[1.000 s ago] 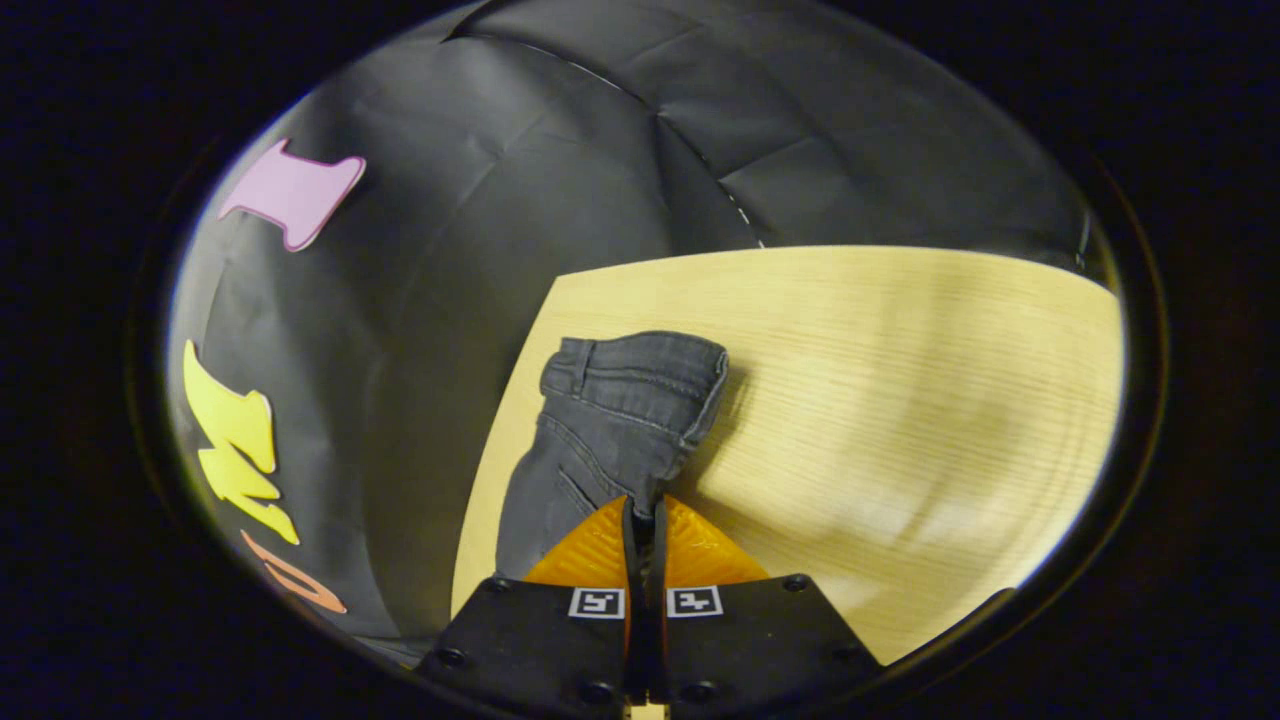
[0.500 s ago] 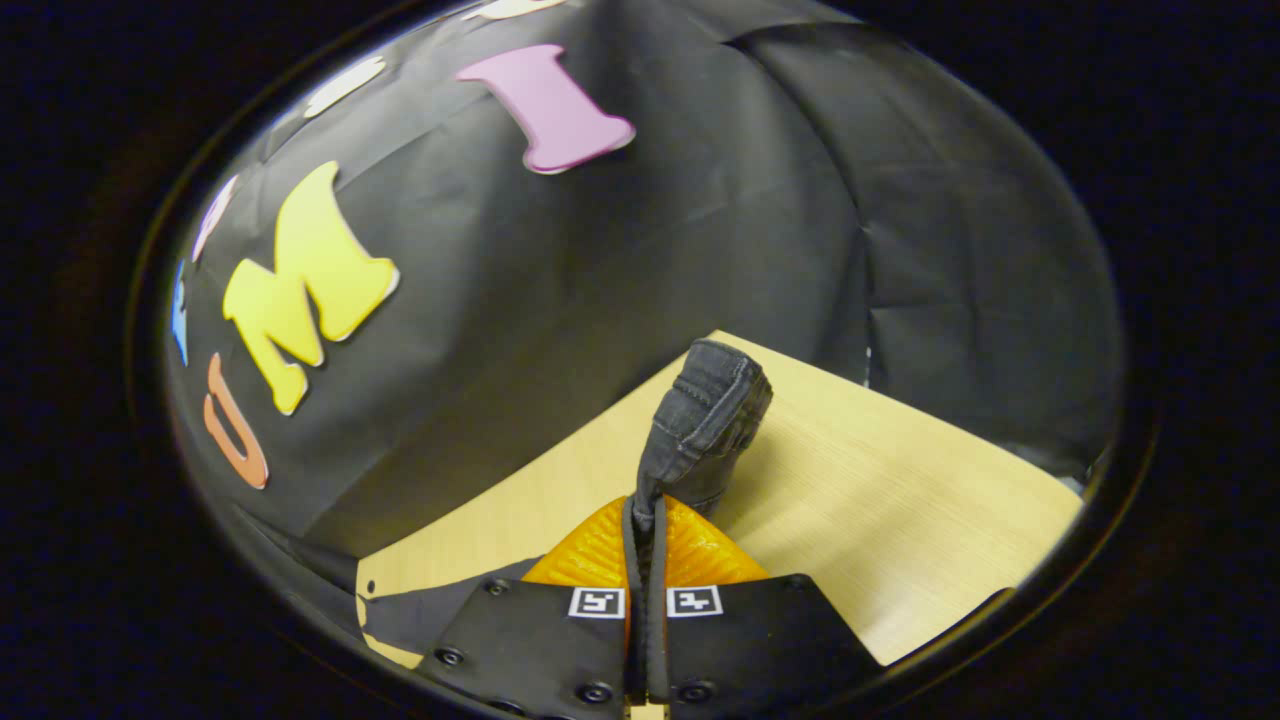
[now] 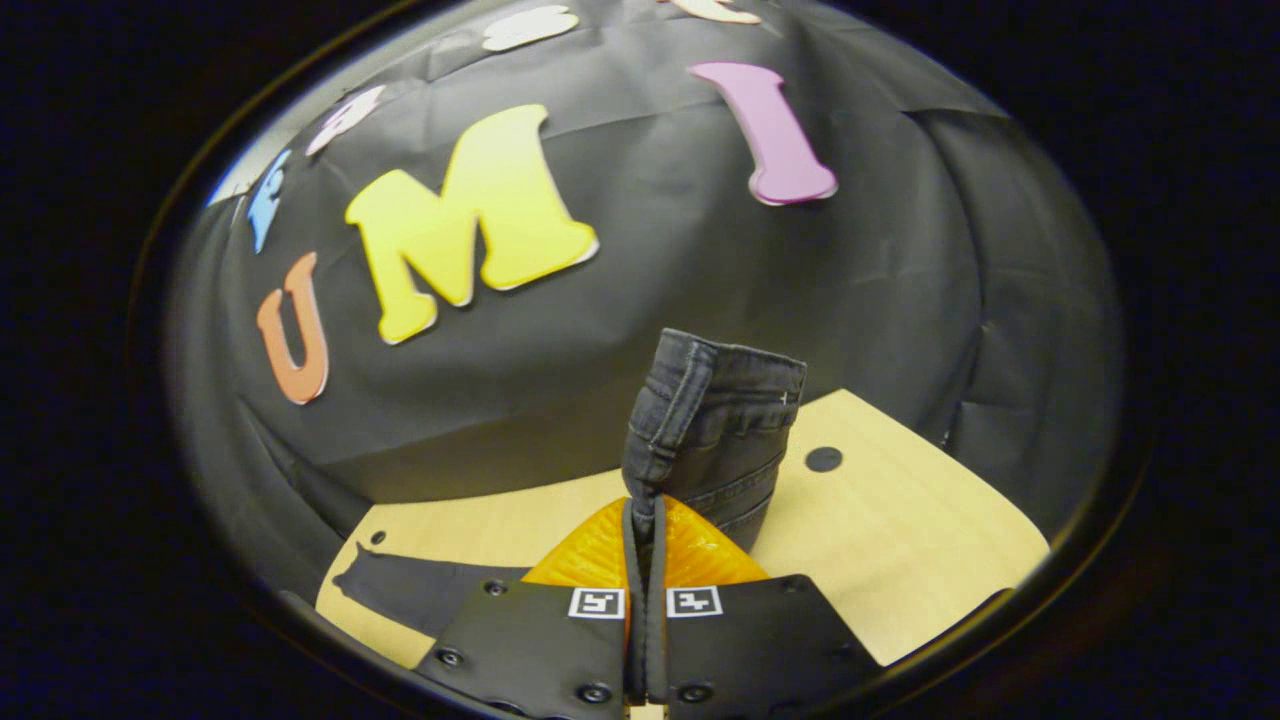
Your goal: Grasp the waist and the cuffs of the jeans and fold them to make the two legs overlap; first hold the waist and fold one-third of the jeans toward the cuffs, then hold the cuffs and fold the remaining one-third in the same direction to finish folding.
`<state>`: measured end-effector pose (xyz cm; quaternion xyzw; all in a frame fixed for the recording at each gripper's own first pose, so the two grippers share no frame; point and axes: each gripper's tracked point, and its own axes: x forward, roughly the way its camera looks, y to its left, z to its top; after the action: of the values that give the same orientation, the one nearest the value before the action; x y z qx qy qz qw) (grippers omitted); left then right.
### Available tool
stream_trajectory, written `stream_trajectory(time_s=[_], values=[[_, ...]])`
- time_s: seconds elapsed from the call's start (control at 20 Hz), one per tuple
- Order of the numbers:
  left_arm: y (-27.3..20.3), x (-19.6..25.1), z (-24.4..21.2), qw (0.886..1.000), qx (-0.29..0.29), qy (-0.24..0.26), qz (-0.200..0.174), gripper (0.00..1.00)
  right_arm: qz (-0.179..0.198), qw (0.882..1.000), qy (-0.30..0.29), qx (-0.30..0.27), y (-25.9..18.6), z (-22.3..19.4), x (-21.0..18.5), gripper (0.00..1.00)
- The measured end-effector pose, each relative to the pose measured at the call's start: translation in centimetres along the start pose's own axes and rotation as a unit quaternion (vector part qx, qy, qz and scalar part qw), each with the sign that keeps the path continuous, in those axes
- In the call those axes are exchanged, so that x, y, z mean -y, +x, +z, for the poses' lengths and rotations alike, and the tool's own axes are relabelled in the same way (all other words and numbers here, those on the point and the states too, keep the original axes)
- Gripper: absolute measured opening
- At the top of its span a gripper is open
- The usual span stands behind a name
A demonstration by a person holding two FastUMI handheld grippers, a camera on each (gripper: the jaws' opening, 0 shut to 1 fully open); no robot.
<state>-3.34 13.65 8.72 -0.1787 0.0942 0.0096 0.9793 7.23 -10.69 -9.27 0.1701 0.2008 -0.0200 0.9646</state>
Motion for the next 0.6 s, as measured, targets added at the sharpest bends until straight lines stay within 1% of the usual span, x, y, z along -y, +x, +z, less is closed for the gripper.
stream_trajectory(time_s=[0.15, 0.25, 0.35, 0.4, 0.5, 0.6], values=[[-0.7, -0.9, 0.0, 1.000, -0.001, 0.001, 0.012, 0.99, 0.041, 0.998, -0.041, -0.006, 0.2, -1.8, -5.0, 0.00], [-1.4, -1.4, 0.0, 1.000, -0.002, -0.004, 0.019, 0.99, 0.066, 0.996, -0.062, -0.014, 1.0, -3.8, -8.8, 0.01], [-1.9, -2.0, 0.2, 1.000, 0.000, -0.002, 0.027, 0.98, 0.089, 0.993, -0.080, -0.022, 1.5, -6.1, -11.5, 0.01], [-2.2, -2.2, 0.2, 1.000, 0.000, 0.000, 0.031, 0.99, 0.101, 0.991, -0.087, -0.031, 1.6, -7.5, -12.6, 0.00], [-2.8, -2.8, 0.4, 0.999, 0.002, 0.003, 0.039, 0.99, 0.126, 0.985, -0.098, -0.057, 1.5, -11.4, -15.1, 0.01], [-3.2, -3.1, 0.3, 0.999, 0.001, 0.001, 0.044, 0.98, 0.149, 0.976, -0.121, -0.098, 1.5, -16.8, -17.0, 0.01]])
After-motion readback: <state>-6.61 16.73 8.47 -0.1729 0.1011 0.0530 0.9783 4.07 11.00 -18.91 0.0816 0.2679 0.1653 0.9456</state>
